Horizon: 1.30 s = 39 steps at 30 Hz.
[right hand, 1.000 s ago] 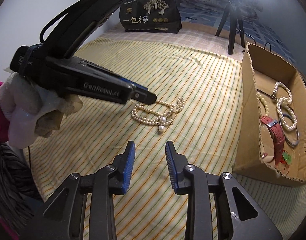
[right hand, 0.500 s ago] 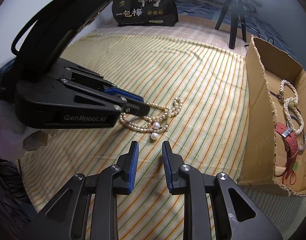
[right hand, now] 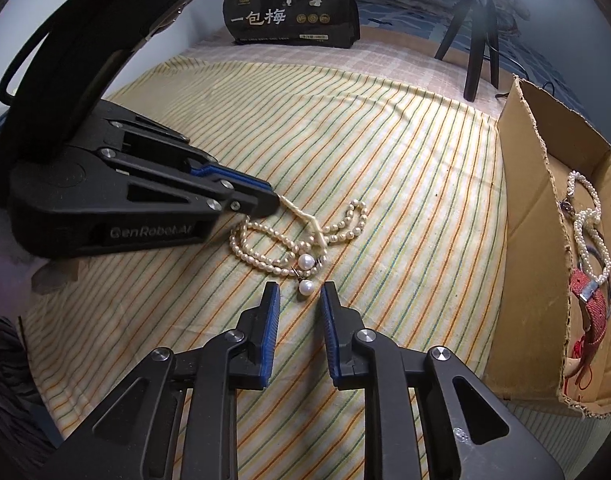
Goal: Organize jewelry
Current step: 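Grasp the pendant pearl with the right gripper while the left gripper grasps the necklace strand, then lift the pearl necklace with both grippers and carry it over the box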
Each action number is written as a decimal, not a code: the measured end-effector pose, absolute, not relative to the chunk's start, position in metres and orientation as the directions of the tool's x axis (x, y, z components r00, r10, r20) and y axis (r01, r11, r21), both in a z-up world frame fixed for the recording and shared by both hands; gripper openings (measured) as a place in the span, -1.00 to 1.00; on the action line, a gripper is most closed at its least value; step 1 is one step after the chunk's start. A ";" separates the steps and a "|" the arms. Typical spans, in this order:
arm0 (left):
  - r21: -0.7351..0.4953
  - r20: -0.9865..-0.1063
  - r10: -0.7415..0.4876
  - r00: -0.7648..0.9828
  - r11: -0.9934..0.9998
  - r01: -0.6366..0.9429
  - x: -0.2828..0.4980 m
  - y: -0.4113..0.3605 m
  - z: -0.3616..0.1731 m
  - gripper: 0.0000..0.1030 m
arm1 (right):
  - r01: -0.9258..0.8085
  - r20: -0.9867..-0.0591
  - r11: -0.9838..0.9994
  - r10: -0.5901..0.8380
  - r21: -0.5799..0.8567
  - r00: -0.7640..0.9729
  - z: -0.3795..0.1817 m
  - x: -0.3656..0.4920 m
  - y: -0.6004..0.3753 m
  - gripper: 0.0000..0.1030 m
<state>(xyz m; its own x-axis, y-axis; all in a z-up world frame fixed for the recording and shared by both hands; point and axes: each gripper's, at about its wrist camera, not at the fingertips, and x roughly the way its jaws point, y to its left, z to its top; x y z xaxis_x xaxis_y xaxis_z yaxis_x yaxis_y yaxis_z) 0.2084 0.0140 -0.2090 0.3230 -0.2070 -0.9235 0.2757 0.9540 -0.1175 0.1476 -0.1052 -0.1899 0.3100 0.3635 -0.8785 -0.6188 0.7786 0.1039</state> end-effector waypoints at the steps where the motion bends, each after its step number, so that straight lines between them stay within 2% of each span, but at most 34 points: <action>1: -0.112 -0.924 -0.200 0.326 0.956 0.271 0.208 0.016 -0.209 -0.88 | -0.619 -0.879 0.779 0.363 0.103 0.310 -0.190 0.147 -0.105 -0.64; 12: -0.089 -0.923 -0.170 0.346 0.967 0.239 0.207 0.033 -0.206 -0.88 | -0.627 -0.878 0.774 0.358 0.089 0.317 -0.192 0.153 -0.103 -0.65; 15: -0.083 -0.922 -0.166 0.351 0.968 0.238 0.210 0.031 -0.208 -0.88 | -0.632 -0.879 0.771 0.350 0.074 0.325 -0.194 0.151 -0.102 -0.70; 18: -0.075 -0.919 -0.156 0.362 0.971 0.228 0.210 0.031 -0.208 -0.89 | -0.635 -0.883 0.770 0.334 0.054 0.330 -0.194 0.152 -0.101 -0.86; 21: -0.068 -0.914 -0.145 0.380 0.976 0.209 0.208 0.034 -0.206 -0.92 | -0.628 -0.882 0.776 0.335 0.059 0.331 -0.194 0.152 -0.104 -0.87; 30: -0.115 -0.895 -0.167 0.414 0.982 0.148 0.202 0.052 -0.192 -0.95 | -0.621 -0.875 0.782 0.339 0.058 0.345 -0.190 0.147 -0.107 -0.87; 39: -0.177 -0.847 -0.218 0.485 0.976 0.131 0.194 0.058 -0.156 -0.95 | -0.617 -0.858 0.785 0.356 0.060 0.370 -0.178 0.140 -0.110 -0.87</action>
